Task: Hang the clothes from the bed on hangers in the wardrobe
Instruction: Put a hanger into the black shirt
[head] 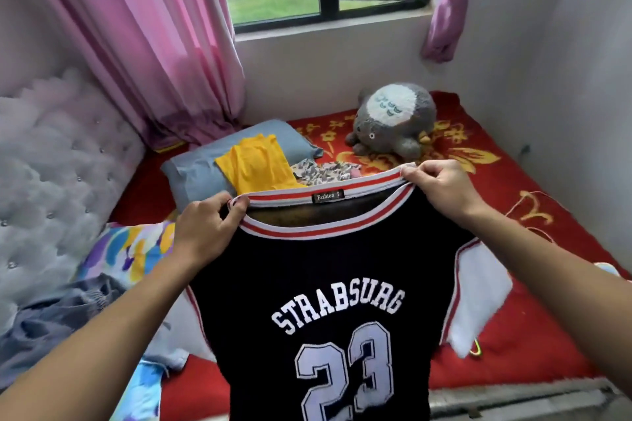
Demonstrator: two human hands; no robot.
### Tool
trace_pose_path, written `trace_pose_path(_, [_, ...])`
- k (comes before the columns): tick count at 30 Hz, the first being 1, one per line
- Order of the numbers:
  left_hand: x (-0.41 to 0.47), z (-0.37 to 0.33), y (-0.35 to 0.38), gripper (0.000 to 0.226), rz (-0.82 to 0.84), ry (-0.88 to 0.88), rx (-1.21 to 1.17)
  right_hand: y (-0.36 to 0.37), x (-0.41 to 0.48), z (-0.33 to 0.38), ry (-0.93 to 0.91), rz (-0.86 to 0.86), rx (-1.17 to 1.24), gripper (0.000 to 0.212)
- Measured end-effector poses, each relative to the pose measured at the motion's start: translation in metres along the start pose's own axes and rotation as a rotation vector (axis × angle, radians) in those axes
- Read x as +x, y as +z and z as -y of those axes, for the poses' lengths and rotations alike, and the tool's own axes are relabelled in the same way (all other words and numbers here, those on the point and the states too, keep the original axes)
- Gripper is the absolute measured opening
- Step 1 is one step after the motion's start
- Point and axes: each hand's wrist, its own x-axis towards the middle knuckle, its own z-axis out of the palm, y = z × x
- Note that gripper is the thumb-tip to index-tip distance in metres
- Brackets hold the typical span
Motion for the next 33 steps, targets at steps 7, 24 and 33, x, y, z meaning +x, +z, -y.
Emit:
trace_pose_path(7, [0.061, 0.031, 0.117, 0.05, 0.252, -0.184, -0.027, 0.055, 0.09, -0.111, 0.226, 0.082, 0.018, 0.057])
trace_pose_path(24, [-0.05, 0.131, 0.36, 0.035, 0.603, -0.479, 0.091, 0.189, -0.017, -0.376, 1.069, 0.253, -0.03, 0.039])
trace_pose_path(33, [-0.076, 0.163, 0.413, 0.038, 0.54, -0.535, 0.007, 0.159, -0.017, -0.461, 1.097, -0.005, -0.38, 0.014])
